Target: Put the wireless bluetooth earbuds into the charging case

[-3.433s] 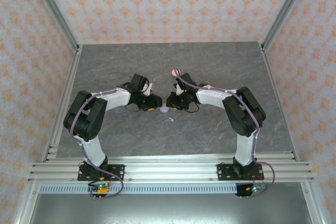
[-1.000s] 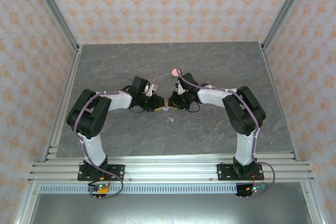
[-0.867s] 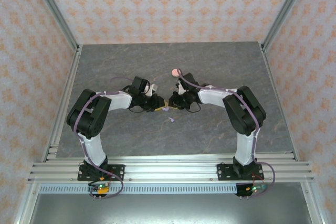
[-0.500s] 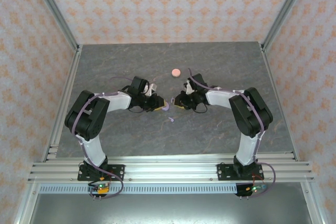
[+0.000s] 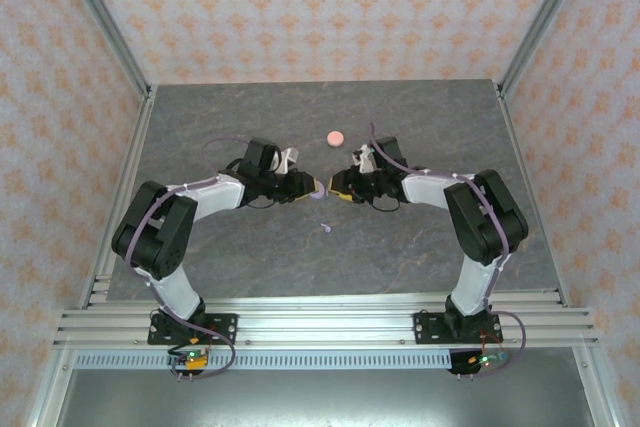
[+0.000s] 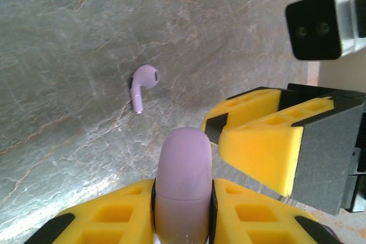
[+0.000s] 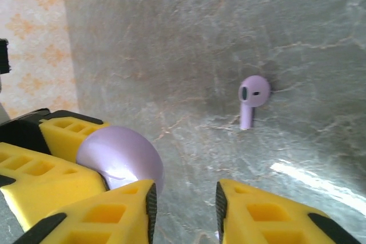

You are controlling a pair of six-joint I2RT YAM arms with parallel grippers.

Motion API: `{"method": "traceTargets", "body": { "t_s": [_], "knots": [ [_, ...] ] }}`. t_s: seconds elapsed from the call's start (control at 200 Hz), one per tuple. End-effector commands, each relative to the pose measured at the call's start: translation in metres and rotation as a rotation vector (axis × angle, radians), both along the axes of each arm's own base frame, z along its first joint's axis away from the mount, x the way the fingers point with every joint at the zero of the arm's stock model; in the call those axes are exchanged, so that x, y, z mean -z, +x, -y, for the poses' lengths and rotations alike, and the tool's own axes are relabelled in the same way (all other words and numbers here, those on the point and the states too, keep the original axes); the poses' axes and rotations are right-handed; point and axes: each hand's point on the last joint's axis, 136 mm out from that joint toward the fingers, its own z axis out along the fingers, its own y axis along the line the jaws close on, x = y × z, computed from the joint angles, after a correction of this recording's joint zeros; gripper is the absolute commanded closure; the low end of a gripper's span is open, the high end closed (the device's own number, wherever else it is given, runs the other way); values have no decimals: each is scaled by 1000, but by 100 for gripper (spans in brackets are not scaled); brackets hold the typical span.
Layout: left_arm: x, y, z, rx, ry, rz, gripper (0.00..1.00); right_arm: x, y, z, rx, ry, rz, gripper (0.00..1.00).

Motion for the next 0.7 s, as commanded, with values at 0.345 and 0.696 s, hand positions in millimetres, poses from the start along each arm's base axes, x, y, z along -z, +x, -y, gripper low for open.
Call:
{"method": "traceTargets", "body": {
  "t_s": [0.345,0.696],
  "knots": [
    [-58,2,13,38,-117,124,72,-72,8,-5,-74,239,150,50],
    [-91,4,18,49,-170,181,72,-92,9,-4,-96,300,184,49]
  ]
}}
